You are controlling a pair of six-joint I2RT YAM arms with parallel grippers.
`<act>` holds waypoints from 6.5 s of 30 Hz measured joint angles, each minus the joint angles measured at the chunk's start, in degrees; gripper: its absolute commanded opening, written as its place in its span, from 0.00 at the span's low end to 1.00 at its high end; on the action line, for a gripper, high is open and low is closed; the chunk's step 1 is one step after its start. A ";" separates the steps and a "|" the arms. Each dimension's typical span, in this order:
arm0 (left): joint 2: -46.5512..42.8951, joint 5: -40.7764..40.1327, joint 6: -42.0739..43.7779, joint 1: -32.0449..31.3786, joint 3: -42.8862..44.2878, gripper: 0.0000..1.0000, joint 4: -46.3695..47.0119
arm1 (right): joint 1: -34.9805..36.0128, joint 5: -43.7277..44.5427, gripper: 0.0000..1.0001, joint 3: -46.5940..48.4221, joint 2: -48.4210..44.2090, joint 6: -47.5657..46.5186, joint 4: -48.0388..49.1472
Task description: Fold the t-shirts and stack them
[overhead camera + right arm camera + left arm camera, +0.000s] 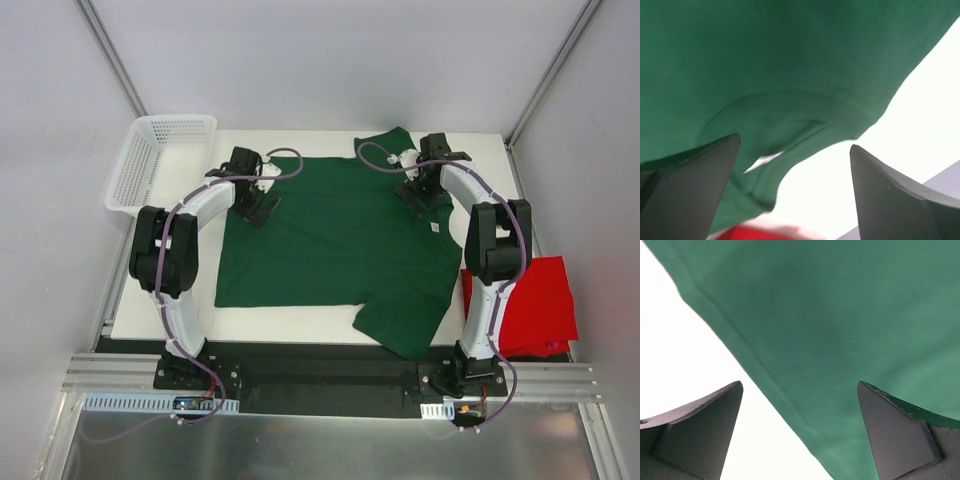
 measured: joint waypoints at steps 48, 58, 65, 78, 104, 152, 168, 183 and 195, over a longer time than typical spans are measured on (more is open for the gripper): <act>25.79 -16.09 28.57 -1.75 25.79 0.99 15.06 | -0.31 -2.38 0.96 8.24 11.02 -7.28 5.20; 32.76 -20.46 31.63 -2.12 34.45 0.98 18.34 | 3.58 7.56 0.96 3.91 9.99 -11.63 14.97; 31.76 -21.03 31.26 -2.21 31.45 0.98 21.33 | 4.09 14.08 0.96 7.67 13.94 -13.66 20.63; 29.29 -24.39 32.50 -2.47 26.18 0.99 26.49 | 4.17 16.48 0.96 8.00 14.91 -14.88 22.93; 15.89 -38.36 42.86 -4.74 2.16 0.99 56.28 | 4.68 4.98 0.96 -4.42 -5.07 -7.08 6.54; -32.72 -18.53 7.21 -10.71 -20.24 0.99 5.42 | 4.02 19.17 0.96 7.54 14.47 -18.58 23.34; -32.79 -16.22 7.23 -10.73 -20.96 0.99 4.39 | -2.67 21.09 0.96 14.88 13.90 -15.69 23.10; -32.79 -15.67 7.15 -10.75 -21.64 0.99 3.87 | -3.54 18.78 0.96 20.04 22.14 -13.60 20.74; -32.79 -14.60 6.27 -10.75 -21.64 0.99 2.54 | -3.48 22.73 0.96 24.13 26.29 -16.65 25.94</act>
